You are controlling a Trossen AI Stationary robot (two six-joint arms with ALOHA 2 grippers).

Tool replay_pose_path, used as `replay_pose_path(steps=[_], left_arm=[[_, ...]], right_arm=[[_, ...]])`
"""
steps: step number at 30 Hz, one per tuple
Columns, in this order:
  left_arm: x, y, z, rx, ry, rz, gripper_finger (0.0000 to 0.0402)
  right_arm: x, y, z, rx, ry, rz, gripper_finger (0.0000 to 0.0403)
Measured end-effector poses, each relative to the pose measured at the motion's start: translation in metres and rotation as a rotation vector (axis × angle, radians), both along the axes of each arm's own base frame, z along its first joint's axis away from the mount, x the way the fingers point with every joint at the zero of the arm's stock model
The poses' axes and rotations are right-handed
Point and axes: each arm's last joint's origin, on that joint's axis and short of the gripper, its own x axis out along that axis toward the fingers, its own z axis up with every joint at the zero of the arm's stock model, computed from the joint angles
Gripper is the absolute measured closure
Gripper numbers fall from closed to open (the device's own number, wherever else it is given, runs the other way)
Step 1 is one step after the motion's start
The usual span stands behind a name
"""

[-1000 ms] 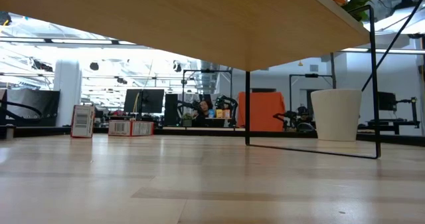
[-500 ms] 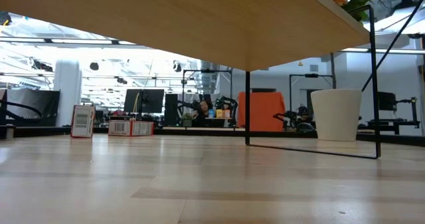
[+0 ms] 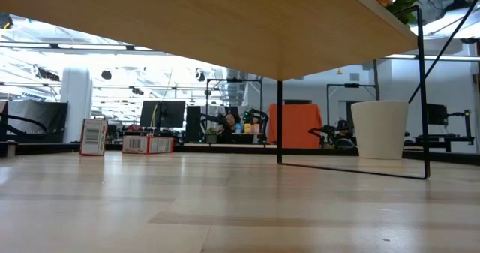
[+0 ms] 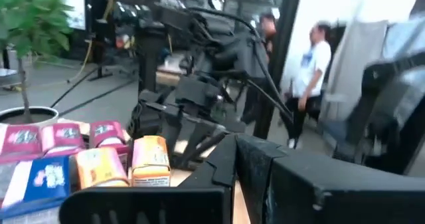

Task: Stack cereal on shelf
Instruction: Put the right red cereal box onto the shelf

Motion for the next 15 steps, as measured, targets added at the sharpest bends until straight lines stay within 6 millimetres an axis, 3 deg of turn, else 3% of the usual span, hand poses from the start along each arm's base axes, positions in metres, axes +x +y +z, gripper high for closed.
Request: replay_pose_path(steps=[6,15], left_arm=[[0.006,0.02,-0.034,-0.076,-0.002,0.09,0.0402],[0.015,0.028,-0.047,-0.122,0.043,0.123,0.0402]], right_arm=[[0.0,0.0,0.0,0.0,-0.001,-0.001,0.0284],[0.0,0.0,0.0,0.0,0.0,0.0,0.0284]])
